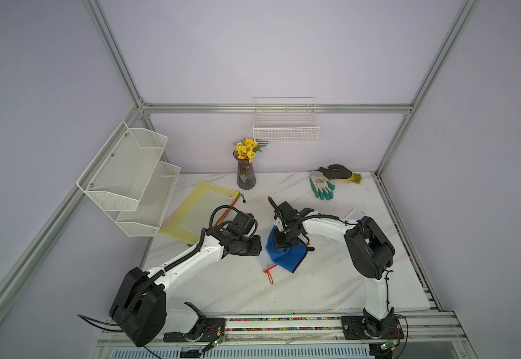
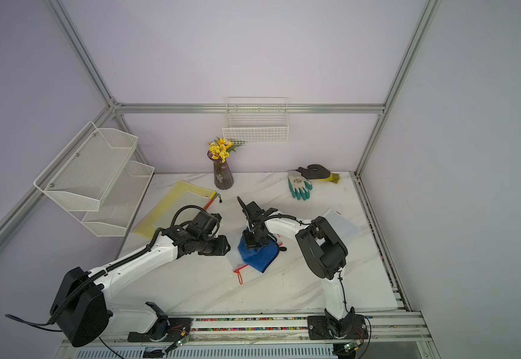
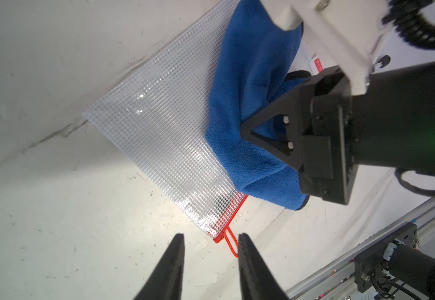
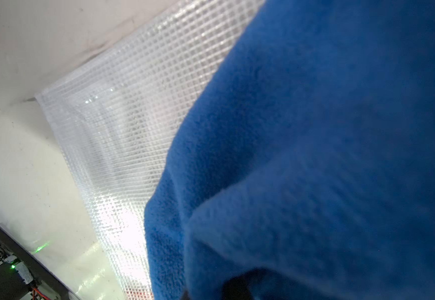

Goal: Wipe the document bag
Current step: Wipe the dirt from the document bag.

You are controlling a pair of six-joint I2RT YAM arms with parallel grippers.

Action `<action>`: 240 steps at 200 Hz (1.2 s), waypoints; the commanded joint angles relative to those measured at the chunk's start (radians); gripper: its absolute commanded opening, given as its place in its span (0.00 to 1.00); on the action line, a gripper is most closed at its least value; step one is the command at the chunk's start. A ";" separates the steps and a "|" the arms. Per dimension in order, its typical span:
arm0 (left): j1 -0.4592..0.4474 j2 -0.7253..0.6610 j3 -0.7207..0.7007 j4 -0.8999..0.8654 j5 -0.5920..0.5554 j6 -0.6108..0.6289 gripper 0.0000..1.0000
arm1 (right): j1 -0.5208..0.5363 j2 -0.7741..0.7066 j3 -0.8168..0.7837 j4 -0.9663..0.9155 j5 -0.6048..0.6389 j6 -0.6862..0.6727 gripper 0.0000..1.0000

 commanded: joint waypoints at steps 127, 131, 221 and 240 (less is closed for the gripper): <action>0.013 0.439 -0.037 0.086 -0.037 -0.020 0.00 | -0.058 0.021 0.082 -0.174 0.298 0.016 0.00; 0.013 0.436 -0.047 0.089 -0.036 -0.023 0.00 | -0.063 0.012 0.089 -0.181 0.330 0.011 0.00; 0.010 0.423 -0.109 0.129 -0.015 -0.030 0.00 | -0.016 0.193 0.314 0.005 -0.257 0.054 0.00; 0.010 0.417 -0.117 0.129 -0.021 -0.034 0.00 | -0.016 0.244 0.297 0.065 -0.321 0.107 0.00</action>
